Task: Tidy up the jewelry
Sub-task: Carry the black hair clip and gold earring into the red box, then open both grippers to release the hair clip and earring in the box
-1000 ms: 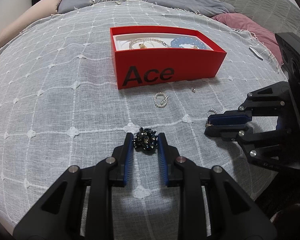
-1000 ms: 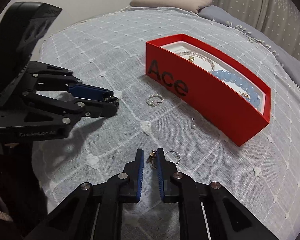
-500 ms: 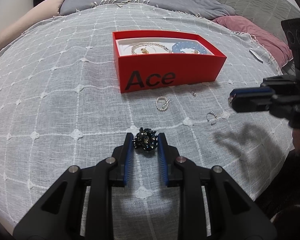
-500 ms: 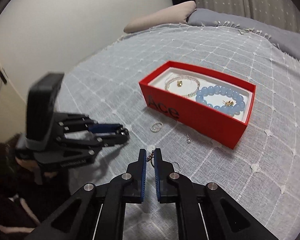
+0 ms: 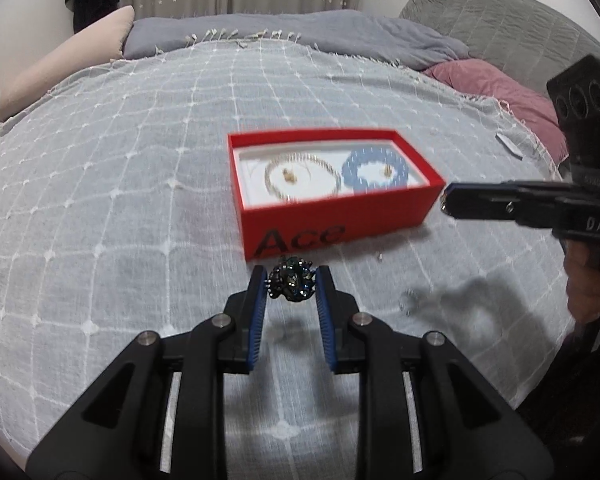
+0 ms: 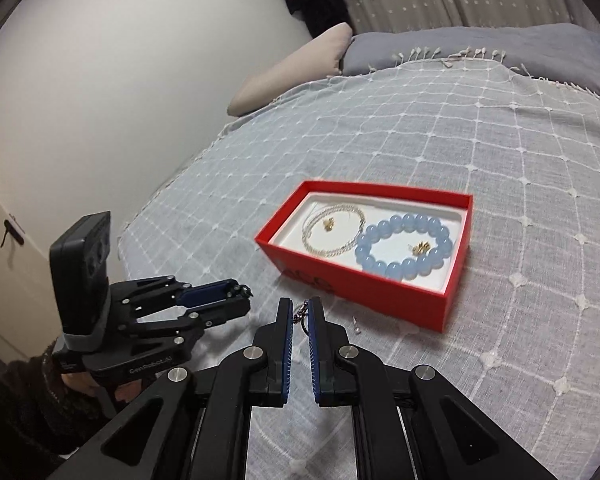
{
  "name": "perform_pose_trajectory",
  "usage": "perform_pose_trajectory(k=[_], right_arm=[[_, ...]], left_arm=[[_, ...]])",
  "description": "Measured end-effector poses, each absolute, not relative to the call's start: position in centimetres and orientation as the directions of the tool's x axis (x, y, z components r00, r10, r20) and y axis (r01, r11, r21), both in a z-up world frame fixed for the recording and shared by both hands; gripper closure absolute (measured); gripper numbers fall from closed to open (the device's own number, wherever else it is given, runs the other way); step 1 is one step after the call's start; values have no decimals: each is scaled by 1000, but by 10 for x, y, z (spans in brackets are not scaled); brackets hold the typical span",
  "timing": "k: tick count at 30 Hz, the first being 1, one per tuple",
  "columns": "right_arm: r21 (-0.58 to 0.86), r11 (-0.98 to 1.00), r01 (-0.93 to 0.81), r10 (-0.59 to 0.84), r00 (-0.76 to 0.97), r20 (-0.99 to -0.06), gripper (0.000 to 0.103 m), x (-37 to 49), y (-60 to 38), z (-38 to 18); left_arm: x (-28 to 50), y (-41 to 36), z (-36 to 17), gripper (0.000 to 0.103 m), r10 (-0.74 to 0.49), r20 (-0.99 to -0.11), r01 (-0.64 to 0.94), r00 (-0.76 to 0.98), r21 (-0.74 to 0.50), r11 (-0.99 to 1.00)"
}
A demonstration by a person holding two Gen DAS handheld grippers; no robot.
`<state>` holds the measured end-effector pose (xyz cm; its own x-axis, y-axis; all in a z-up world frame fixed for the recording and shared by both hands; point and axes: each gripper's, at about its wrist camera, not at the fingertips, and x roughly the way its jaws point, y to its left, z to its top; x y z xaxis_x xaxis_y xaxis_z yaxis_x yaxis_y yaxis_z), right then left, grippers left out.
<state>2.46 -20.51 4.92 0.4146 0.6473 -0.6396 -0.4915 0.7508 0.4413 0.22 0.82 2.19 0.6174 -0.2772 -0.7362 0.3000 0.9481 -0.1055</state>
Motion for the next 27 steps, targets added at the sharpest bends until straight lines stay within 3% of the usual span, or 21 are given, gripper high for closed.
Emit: perform_pose_trajectory(k=[9, 16, 27], right_arm=[[380, 822, -425, 563, 500, -658, 96, 56, -200, 56], [251, 890, -381, 439, 565, -699, 96, 73, -187, 53], [180, 919, -352, 366, 587, -722, 95, 87, -185, 43]], left_arm=[[34, 1, 47, 77, -308, -676, 301, 670, -132, 945], [57, -11, 39, 77, -287, -696, 284, 658, -124, 951], [75, -24, 24, 77, -261, -713, 280, 651, -93, 955]])
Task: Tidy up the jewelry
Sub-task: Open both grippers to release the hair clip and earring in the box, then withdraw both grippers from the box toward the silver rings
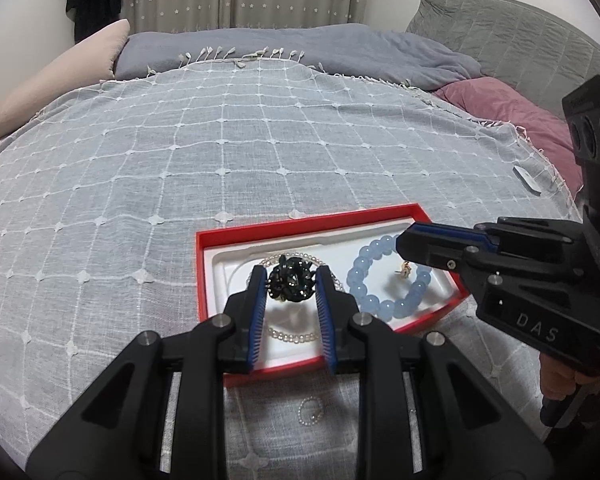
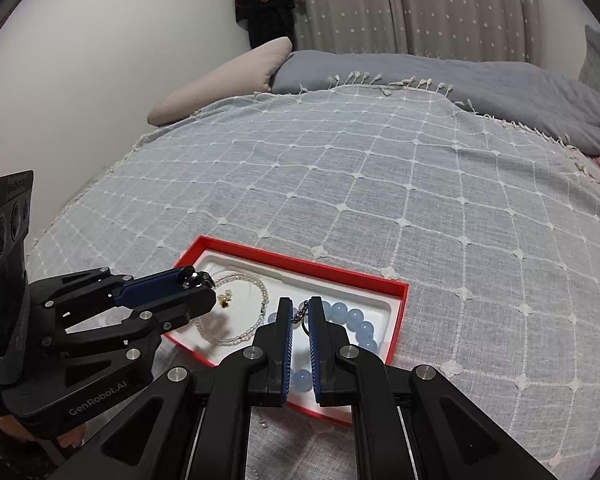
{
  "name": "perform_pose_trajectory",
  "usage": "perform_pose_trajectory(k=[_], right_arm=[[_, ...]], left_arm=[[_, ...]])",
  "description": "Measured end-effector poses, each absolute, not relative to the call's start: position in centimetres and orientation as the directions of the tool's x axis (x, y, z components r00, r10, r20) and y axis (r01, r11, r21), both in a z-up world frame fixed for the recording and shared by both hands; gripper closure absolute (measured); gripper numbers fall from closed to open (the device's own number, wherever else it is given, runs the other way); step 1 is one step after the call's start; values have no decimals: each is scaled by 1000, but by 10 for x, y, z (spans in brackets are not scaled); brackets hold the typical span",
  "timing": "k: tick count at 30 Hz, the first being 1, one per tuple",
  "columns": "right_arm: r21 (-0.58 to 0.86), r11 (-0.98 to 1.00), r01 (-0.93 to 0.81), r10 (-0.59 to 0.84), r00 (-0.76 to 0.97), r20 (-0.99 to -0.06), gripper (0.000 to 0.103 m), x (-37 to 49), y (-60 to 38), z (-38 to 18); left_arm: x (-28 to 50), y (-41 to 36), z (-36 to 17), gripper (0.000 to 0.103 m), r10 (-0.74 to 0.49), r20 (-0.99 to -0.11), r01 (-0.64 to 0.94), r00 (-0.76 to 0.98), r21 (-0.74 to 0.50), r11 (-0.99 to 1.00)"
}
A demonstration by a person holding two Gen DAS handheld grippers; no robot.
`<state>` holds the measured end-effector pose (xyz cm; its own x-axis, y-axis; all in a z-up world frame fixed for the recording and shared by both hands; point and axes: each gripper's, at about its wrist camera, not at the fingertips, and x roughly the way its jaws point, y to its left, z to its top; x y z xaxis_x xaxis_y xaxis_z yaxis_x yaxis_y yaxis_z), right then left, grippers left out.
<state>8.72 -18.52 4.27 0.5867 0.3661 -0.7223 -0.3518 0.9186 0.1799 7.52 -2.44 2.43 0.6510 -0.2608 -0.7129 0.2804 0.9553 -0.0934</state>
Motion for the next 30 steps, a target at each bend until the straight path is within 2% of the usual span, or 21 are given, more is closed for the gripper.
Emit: perform_pose_trajectory(k=[9, 12, 14, 18, 21, 23, 25, 26, 30], right_arm=[[164, 927, -336, 341, 576, -743, 92, 90, -182, 35], [138, 938, -319, 310, 588, -747, 89, 88, -182, 36], [130, 941, -311, 300, 595, -745, 89, 87, -183, 38], [124, 944, -305, 291, 600, -745, 87, 83, -185, 41], [109, 943, -314, 287, 605, -743, 85, 76, -184, 44], [96, 942, -323, 285, 611, -738, 78, 70, -184, 46], [90, 940, -329, 288, 626, -725, 47, 64, -184, 48], [87, 938, -336, 294, 634, -716, 44, 60, -184, 50], [76, 935, -347, 293, 634, -716, 44, 50, -183, 51]], left_arm=[[79, -26, 24, 76, -238, -699, 267, 674, -71, 961], [78, -25, 25, 68, -230, -698, 266, 678, -60, 962], [76, -23, 27, 59, -228, -695, 263, 682, -58, 963], [70, -15, 34, 54, -231, -689, 257, 687, -67, 964], [63, -7, 38, 44, -229, -681, 251, 696, -67, 966], [58, -2, 40, 40, -226, -676, 250, 701, -64, 966], [54, 4, 38, 38, -216, -679, 244, 702, -55, 968], [52, 6, 37, 37, -212, -682, 242, 700, -53, 969], [42, 16, 32, 32, -206, -697, 240, 687, -50, 970]])
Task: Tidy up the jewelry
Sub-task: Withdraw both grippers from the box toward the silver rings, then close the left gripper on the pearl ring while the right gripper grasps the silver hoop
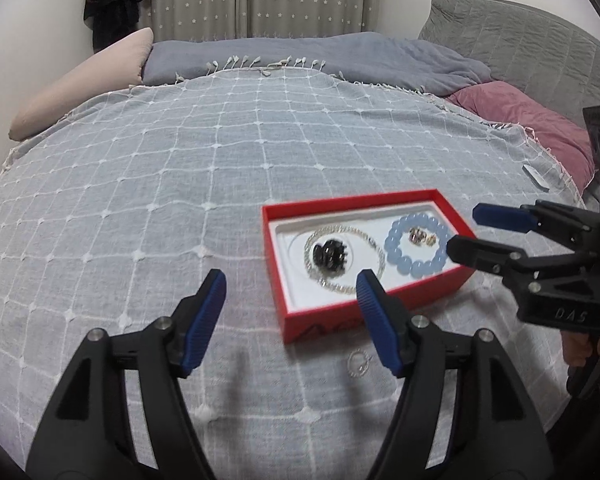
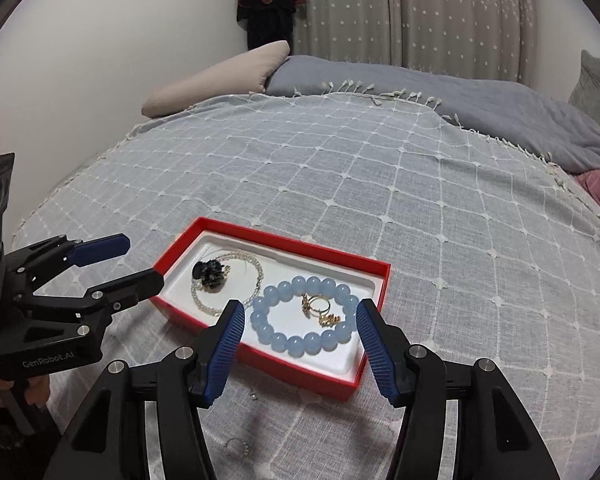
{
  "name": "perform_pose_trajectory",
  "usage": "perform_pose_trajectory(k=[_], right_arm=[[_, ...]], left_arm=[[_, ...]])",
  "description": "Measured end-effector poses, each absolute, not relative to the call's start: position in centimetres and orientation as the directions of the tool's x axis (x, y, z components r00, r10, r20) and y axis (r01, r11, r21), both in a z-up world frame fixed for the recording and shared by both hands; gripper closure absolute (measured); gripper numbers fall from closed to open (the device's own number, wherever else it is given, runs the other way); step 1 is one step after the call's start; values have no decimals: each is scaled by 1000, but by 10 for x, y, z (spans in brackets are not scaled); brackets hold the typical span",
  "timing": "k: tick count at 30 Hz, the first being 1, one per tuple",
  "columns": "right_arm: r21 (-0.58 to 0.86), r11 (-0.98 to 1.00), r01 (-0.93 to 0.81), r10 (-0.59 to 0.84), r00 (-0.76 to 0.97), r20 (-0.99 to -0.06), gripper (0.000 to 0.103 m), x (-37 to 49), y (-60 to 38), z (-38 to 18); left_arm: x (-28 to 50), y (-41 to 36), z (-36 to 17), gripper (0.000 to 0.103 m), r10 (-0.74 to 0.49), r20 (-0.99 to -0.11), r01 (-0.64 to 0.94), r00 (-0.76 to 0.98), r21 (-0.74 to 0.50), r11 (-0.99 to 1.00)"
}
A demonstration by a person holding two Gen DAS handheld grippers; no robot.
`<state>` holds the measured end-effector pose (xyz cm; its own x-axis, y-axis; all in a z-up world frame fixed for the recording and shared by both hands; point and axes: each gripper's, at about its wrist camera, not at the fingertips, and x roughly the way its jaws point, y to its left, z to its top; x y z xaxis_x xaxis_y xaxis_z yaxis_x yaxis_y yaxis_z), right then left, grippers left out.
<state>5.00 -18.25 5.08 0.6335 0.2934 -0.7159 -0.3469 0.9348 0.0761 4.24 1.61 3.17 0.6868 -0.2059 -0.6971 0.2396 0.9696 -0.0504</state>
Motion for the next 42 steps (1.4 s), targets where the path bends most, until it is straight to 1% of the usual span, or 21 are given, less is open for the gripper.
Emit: perform_pose_trajectory(k=[2, 5, 7, 13, 17, 20, 25, 29, 33, 37, 39, 42], right_arm=[[66, 933, -353, 290, 633, -718, 43, 44, -181, 50], [53, 930, -364, 289, 636, -715, 38, 32, -181, 49], [50, 927, -373, 294, 635, -714, 32, 24, -182, 47], [33, 919, -394, 296, 629, -719, 26, 5, -186, 38], [24, 911, -411, 300, 621, -724, 23, -4, -187, 31], [9, 905, -425, 296, 615, -731, 22, -9, -189, 23], [-6, 875, -484, 320, 587, -744, 20, -23, -190, 6], [9, 852, -523, 337, 536, -774, 19, -31, -187, -15], [-2, 847, -532, 332, 532, -779, 19, -35, -184, -24], [21, 853, -522, 344, 532, -774, 19, -33, -185, -25], [24, 854, -520, 346, 532, -773, 19, -32, -186, -25], [39, 843, -537, 370, 524, -767, 20, -31, -185, -23]], left_arm=[[38, 19, 31, 26, -212, -696, 243, 686, -56, 969], [30, 22, 30, 21, -227, -695, 255, 682, -65, 965], [25, 23, 28, 20, -235, -699, 269, 675, -64, 961], [11, 22, 12, 19, -240, -726, 297, 644, -52, 954], [5, 21, -1, 15, -244, -732, 313, 636, -44, 949], [2, 19, -11, 14, -246, -735, 332, 632, -30, 943], [-2, 16, -25, 13, -252, -744, 375, 618, -2, 927], [-4, 14, -30, 13, -274, -754, 405, 597, -11, 914], [-4, 9, -32, 13, -300, -768, 439, 566, -28, 898], [-3, 4, -33, 13, -308, -767, 455, 563, -23, 890], [-1, 2, -33, 13, -317, -764, 458, 561, -32, 888], [3, 0, -31, 19, -332, -760, 465, 558, -45, 884]])
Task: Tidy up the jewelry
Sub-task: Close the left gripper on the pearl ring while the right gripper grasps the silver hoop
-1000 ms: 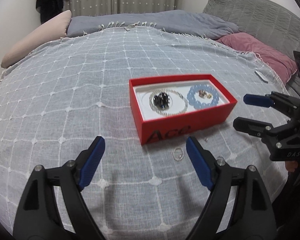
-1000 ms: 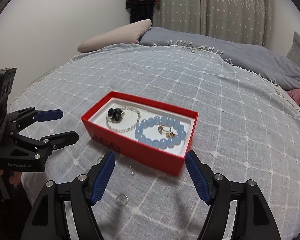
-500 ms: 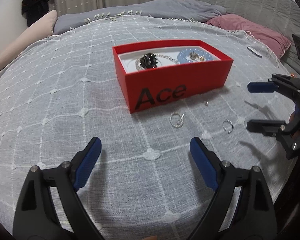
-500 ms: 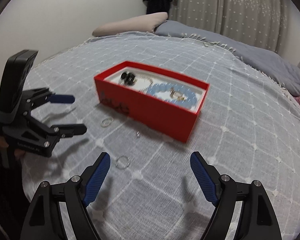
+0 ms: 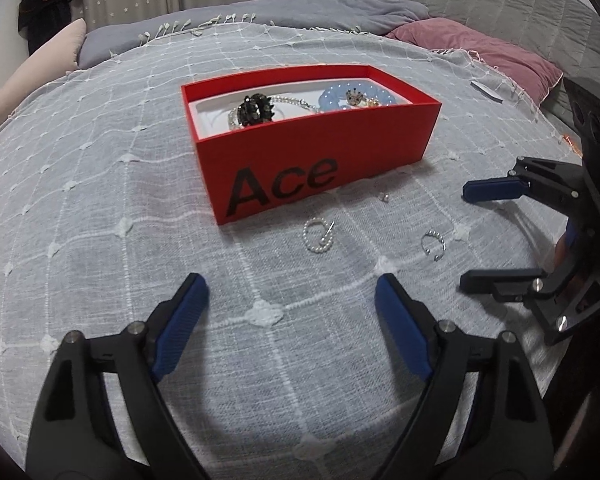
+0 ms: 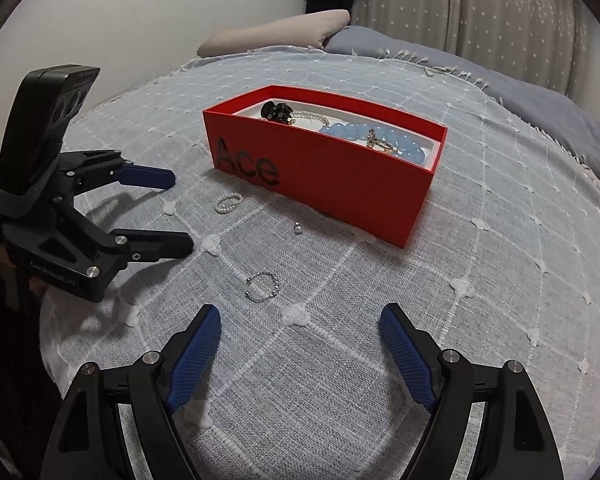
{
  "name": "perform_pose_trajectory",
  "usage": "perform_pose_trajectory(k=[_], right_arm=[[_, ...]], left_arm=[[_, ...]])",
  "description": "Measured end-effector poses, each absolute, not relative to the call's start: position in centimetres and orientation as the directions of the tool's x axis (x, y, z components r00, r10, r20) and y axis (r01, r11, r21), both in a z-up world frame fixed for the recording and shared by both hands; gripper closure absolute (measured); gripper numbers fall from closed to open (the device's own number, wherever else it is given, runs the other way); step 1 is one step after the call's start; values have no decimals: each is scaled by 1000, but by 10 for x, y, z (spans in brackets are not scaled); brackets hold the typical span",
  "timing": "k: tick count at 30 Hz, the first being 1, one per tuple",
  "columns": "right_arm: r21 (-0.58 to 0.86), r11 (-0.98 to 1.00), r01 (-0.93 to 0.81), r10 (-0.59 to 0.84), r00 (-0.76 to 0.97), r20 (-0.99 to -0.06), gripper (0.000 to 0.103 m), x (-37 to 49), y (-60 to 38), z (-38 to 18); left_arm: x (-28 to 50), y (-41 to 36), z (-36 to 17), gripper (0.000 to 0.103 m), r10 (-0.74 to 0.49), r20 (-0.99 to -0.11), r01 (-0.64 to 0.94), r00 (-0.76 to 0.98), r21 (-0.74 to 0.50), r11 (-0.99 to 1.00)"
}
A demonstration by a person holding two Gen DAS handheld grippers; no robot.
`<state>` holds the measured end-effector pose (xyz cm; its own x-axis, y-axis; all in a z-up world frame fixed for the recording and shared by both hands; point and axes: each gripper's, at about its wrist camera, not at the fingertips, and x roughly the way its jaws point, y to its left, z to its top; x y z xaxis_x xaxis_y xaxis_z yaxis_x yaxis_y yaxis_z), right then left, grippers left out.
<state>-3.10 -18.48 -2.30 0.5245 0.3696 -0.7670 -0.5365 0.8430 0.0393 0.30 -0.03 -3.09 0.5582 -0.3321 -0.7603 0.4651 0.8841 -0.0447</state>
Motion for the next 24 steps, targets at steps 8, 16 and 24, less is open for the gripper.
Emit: perform_pose_trajectory(k=[8, 16, 24], right_arm=[[40, 795, -605, 413, 491, -767, 22, -32, -171, -24], [42, 798, -602, 404, 481, -778, 45, -22, -168, -25], [39, 803, -594, 398, 487, -777, 60, -19, -169, -25]], left_arm=[[10, -14, -30, 38, -358, -759, 511, 544, -39, 859], [16, -22, -30, 57, -371, -766, 537, 524, -40, 843], [8, -29, -30, 79, -389, -765, 576, 513, -28, 817]])
